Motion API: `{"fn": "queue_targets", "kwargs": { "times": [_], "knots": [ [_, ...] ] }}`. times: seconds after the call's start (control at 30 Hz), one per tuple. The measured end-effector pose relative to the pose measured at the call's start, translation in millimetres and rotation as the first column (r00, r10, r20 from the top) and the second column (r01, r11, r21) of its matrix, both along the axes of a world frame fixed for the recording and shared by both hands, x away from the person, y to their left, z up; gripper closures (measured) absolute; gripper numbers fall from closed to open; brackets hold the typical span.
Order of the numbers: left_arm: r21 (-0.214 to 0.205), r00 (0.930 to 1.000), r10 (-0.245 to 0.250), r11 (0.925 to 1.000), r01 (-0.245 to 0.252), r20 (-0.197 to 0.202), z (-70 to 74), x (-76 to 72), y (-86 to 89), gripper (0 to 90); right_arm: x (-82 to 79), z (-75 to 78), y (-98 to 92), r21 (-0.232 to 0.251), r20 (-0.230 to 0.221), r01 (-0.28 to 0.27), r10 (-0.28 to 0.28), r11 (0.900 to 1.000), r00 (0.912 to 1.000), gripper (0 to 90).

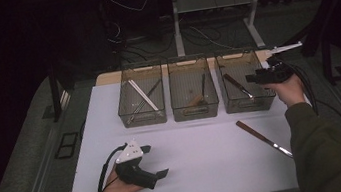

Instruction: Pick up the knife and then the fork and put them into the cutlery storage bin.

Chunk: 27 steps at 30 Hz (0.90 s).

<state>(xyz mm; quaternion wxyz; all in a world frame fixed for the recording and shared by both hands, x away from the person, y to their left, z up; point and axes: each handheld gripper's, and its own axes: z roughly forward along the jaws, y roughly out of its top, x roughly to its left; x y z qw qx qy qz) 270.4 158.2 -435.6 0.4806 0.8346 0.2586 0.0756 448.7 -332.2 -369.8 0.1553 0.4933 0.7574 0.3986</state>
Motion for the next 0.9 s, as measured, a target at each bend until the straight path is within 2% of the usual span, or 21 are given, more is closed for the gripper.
{"fn": "queue_targets", "kwargs": {
  "times": [0.1,0.27,0.43,0.5,0.9],
  "knots": [
    [0.001,1.0000,-0.003,1.0000,0.003,0.001,0.1,-0.1,-0.7,0.0,-13.3,6.0,-1.9,0.033,0.020,-0.021,0.021,0.9992,0.9996,40.4],
    [0.000,1.0000,-0.004,1.0000,0.004,0.002,0.5,-0.4,-0.4,0.0,-35.3,12.9,0.1,0.013,0.039,-0.063,0.062,0.9980,0.9973,39.0],
    [0.010,1.0000,-0.002,1.0000,0.002,0.004,0.5,-0.4,-0.1,0.0,-54.3,14.7,5.1,-0.014,0.043,-0.100,0.101,0.9949,0.9940,38.0],
    [0.001,1.0000,0.004,1.0000,-0.004,0.001,-0.1,-0.5,-0.6,0.0,-61.5,14.2,7.2,-0.021,0.046,-0.113,0.114,0.9933,0.9924,37.3],
    [0.001,1.0000,0.004,1.0000,-0.004,0.004,0.9,-1.3,1.1,0.0,-99.9,-8.8,11.3,-0.018,0.048,-0.152,0.152,0.9882,0.9872,37.1]
  ]
}}
